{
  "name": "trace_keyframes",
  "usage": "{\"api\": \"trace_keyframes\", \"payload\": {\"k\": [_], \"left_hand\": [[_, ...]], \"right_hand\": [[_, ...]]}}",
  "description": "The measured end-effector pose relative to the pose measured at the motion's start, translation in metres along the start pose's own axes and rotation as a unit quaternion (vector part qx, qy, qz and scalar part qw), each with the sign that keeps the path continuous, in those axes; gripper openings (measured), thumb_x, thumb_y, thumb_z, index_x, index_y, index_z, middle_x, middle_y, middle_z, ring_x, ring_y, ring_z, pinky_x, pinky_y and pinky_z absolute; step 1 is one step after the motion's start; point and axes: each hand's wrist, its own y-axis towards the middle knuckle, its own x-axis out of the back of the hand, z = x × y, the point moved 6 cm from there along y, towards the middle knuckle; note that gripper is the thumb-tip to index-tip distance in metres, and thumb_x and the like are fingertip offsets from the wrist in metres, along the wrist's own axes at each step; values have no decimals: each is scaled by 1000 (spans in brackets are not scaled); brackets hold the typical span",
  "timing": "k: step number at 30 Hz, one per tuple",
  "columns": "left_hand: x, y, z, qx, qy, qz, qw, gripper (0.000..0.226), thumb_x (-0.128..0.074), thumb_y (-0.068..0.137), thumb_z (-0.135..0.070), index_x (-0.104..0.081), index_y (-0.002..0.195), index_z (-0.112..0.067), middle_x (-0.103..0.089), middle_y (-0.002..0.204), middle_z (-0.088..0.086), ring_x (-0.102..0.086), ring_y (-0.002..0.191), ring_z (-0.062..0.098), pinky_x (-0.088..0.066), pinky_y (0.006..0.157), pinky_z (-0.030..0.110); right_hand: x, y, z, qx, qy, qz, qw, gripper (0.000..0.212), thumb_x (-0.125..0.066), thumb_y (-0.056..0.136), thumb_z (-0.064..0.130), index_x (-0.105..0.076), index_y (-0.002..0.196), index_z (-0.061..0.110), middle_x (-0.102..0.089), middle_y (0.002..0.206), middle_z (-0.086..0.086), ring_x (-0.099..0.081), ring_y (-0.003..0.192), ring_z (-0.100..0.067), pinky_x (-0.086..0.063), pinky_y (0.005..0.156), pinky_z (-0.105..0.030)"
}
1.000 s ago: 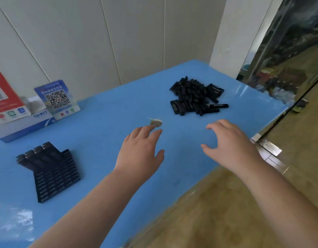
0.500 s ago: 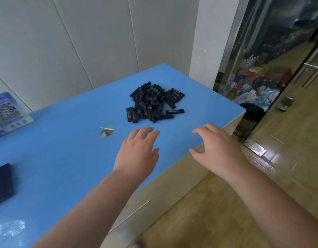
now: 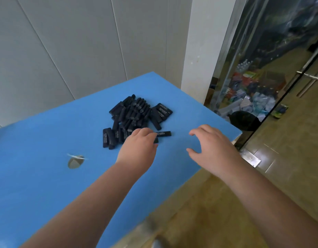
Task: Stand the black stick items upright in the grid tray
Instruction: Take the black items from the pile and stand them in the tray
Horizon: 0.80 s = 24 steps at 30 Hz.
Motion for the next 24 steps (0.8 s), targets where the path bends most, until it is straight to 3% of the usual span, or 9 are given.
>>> {"api": "trace_keyframes", "payload": {"k": [5, 11, 21, 24], "left_hand": [[-30, 46, 5, -12, -3, 41, 999, 36, -49, 101, -28, -56, 136, -20, -53, 138, -5, -43, 128, 21, -37, 106, 34], [-49, 72, 8, -33, 54, 81, 995, 26, -47, 99, -24, -63, 119, -29, -58, 122, -10, -49, 110, 20, -43, 96, 33], [-57, 93, 10, 27, 45, 111, 992, 20, -51, 96, -23, -62, 112, -31, -63, 103, -13, -51, 102, 18, -42, 89, 31], [-59, 99, 8, 43, 40, 124, 991, 22, -58, 92, -27, -59, 114, -31, -59, 103, -11, -49, 103, 18, -41, 89, 30]], "right_hand": [[-7, 44, -7, 13, 4, 6, 1000, 44, -63, 91, 45, -55, 130, 27, -53, 126, 10, -49, 121, -16, -42, 92, -29], [-18, 81, -14, 34, 25, 27, 999, 42, -63, 91, 45, -56, 128, 27, -54, 123, 9, -50, 120, -16, -44, 94, -32], [-41, 139, -40, 84, 63, 72, 992, 40, -61, 90, 47, -57, 126, 29, -54, 123, 11, -51, 118, -15, -44, 84, -30], [-49, 156, -50, 89, 83, 91, 988, 38, -62, 91, 44, -59, 125, 28, -56, 123, 10, -53, 117, -15, -47, 87, -33]]}}
